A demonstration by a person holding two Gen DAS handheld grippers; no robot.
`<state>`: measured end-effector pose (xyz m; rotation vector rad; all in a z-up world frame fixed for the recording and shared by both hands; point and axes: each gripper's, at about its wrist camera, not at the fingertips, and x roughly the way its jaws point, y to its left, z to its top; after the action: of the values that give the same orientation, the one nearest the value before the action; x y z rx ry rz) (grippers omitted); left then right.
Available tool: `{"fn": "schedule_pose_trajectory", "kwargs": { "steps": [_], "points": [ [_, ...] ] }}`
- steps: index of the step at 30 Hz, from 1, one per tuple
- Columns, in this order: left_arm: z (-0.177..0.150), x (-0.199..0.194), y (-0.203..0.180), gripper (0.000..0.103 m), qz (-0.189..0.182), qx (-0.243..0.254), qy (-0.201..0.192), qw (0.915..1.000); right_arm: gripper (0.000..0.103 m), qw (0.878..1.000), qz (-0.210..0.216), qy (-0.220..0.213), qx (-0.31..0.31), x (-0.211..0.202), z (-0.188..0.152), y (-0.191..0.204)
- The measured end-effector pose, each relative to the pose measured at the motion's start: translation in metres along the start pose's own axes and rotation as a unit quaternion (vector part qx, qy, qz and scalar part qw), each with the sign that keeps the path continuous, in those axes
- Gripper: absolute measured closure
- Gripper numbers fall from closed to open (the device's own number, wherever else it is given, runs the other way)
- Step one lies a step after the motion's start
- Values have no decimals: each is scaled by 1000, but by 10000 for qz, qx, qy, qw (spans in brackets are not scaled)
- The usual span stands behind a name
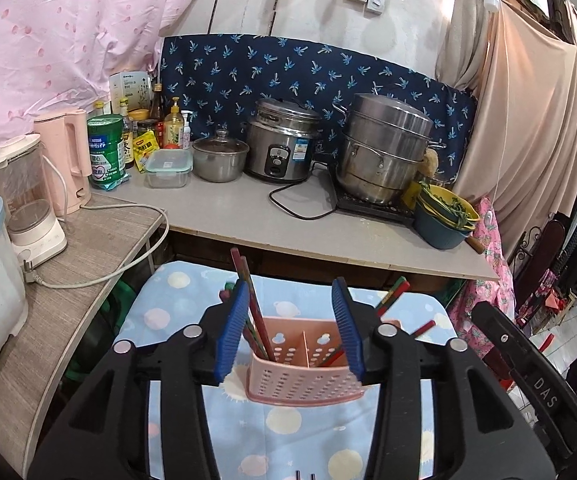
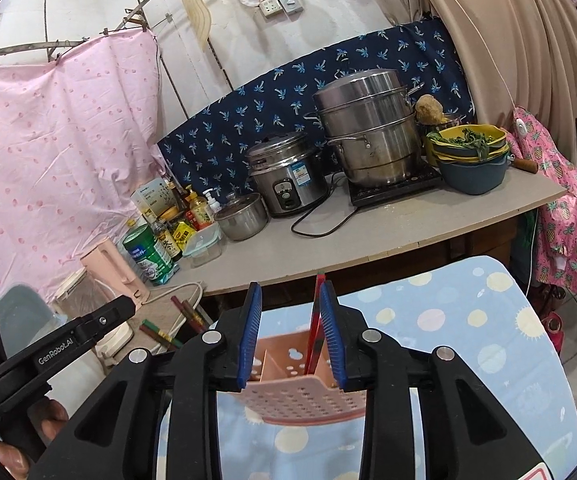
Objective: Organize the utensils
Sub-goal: 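Move both open tools back to the last two red chopsticks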
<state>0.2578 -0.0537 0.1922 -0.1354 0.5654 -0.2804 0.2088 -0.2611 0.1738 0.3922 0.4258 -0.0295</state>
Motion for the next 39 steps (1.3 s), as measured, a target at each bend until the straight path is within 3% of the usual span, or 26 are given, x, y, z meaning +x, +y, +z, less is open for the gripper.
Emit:
{"fn": "schedule_pose_trajectory", "kwargs": {
  "steps": [6,14,27,39],
  "points": [
    [-31,-17,0,55,5,76,126,9999,69,9996,-78,228,-151,-25,-39,1],
    [-102,-34,3,55,97,313,547,9980,69,9967,-238,713,-309,-58,-109,-6],
    [-210,-57,22,55,196,361,1327,9903,69,9808,-414,1797,-639,-98,-230,-8],
    [-265,-70,34,55,283,278,1855,9818,69,9662,-343,2394,-890,-108,-294,-2]
  ]
}}
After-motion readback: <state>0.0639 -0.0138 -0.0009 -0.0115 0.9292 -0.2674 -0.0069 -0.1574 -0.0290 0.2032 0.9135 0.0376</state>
